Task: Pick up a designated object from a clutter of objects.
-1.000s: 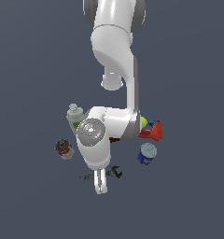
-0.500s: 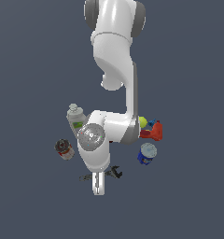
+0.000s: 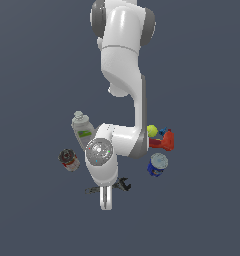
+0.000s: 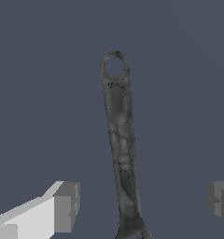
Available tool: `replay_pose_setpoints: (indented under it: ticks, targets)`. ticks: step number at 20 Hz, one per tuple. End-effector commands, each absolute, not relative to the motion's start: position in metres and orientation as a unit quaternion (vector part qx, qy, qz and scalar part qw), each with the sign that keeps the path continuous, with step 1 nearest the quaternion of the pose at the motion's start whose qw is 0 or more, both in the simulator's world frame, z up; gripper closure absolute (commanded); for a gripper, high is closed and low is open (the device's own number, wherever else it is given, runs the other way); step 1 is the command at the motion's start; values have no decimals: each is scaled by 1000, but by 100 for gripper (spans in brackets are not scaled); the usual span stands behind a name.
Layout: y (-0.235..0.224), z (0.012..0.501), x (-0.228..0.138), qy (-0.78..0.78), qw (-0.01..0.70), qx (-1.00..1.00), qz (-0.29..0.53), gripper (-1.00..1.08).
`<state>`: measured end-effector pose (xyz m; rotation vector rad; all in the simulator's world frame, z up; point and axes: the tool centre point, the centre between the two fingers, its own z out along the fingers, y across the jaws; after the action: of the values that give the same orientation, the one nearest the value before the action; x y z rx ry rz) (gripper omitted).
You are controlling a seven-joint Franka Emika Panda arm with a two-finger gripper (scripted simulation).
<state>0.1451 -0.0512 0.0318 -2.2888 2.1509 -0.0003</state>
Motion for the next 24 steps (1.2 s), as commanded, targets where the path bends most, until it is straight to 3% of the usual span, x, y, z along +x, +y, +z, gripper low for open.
replay_pose_setpoints:
  ticks: [1,8,9,24]
  targets:
    - [-51,18,144,685,0,-728,0,-92]
    - [-51,8,146,685,0,-728,0,-92]
    - [-51,8,146,685,0,-728,0,108]
    - [-55,15,144,686,0,-728,0,108]
